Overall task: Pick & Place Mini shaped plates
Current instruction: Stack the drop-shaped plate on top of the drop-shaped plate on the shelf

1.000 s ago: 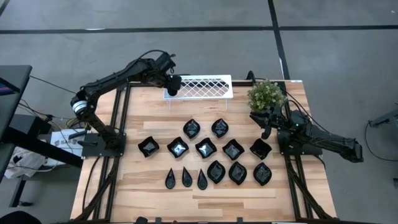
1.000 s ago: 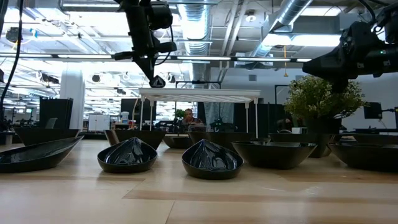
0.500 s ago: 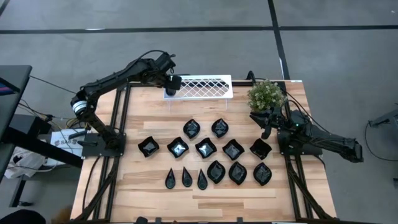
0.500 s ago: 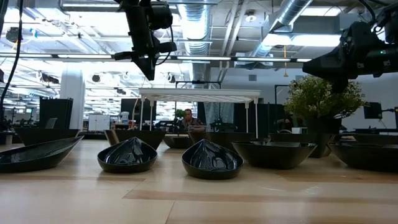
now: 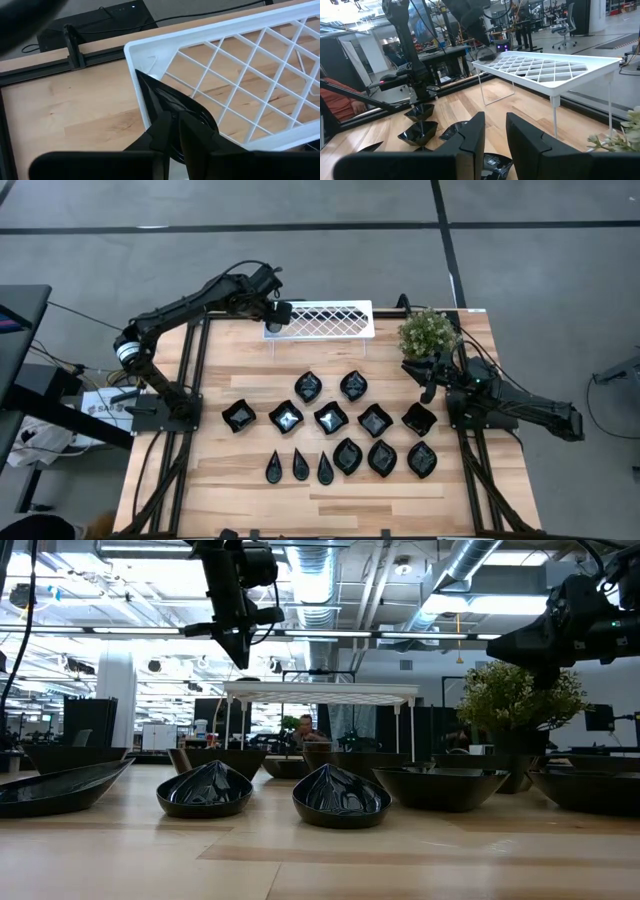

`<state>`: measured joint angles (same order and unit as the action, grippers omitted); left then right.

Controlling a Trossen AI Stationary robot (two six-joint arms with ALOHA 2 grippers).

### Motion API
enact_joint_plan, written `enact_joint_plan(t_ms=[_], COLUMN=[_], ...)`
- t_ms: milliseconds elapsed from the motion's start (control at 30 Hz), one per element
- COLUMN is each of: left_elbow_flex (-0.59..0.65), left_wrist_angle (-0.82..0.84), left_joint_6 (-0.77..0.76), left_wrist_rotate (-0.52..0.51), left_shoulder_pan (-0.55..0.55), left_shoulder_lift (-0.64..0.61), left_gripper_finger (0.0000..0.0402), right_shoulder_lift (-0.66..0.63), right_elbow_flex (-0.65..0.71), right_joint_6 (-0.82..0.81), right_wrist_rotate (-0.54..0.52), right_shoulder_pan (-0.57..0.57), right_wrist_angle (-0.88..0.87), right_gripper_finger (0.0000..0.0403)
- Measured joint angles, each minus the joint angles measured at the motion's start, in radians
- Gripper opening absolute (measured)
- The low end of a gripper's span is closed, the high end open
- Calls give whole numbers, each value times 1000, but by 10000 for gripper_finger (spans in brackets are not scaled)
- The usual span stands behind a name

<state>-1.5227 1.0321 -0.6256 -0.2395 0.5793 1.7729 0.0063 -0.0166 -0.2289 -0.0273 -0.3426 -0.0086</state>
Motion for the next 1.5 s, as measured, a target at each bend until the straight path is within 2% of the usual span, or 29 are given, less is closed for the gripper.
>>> enact_joint_plan(t_ms=[333,900,1100,1500], left_elbow_flex=[1,1,1,0], left_wrist_angle=[-18,-31,-19,0], left_joint_6=[0,0,-14,-194], left_wrist_rotate=[1,1,0,-27], left_shoulder_pan=[-69,-69,-83,-305], left_shoulder_lift=[21,43,17,-73], left_gripper_finger=[38,37,37,37], right_shoulder_lift=[0,0,0,0], right_elbow_flex=[0,0,0,0], right_joint_6=[0,0,0,0], right_wrist_rotate=[0,0,0,0], right_shoulder_pan=[0,0,0,0], right_wrist_angle=[0,-2,-2,-2], right_gripper_finger=[74,74,74,74])
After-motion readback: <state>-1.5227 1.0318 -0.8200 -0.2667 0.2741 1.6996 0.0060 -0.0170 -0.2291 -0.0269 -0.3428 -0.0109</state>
